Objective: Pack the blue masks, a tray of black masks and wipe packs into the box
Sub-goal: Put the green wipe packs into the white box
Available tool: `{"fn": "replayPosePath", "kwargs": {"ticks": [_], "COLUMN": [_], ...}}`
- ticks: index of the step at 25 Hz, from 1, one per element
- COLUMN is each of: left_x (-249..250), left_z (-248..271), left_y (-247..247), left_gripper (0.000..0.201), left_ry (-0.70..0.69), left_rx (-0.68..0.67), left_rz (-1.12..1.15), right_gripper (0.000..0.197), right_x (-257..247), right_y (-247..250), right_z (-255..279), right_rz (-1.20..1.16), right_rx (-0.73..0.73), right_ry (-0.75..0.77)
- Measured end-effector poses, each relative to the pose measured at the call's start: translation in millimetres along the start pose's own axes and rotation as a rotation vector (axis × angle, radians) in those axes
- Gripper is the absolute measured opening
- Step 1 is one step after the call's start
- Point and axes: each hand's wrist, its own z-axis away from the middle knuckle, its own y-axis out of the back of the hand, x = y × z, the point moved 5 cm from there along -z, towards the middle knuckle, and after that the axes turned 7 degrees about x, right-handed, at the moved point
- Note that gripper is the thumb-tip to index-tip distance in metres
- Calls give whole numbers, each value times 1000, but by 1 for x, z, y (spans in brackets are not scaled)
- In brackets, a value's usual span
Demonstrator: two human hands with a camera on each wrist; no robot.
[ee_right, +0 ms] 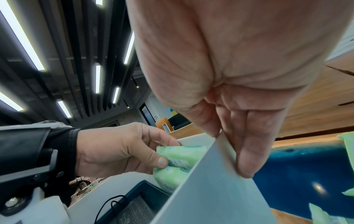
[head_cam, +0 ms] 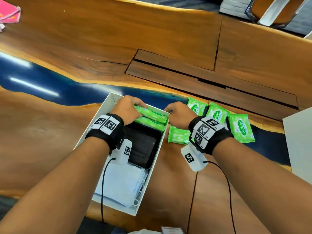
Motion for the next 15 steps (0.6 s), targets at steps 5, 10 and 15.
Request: {"fn": "replayPosePath", "kwargs": {"ticks": [5,10,15], "left_x": [-11,-12,-7], "left_z": [1,-11,-17], "left_y": [-1,-6,-12], "left_gripper": [11,34,34], "left_ry": [93,189,161], "left_rx": [7,6,-102], "left_rz": [48,-64,-97], "right_gripper": [28,39,28], "right_x": [10,15,16], "right_y": [-8,-14,-15], "right_z": [-3,-5,-8], "right_rz": [-136,-183,-236], "right_rx": [15,6,30], "right_ry": [-64,-123,-159]}}
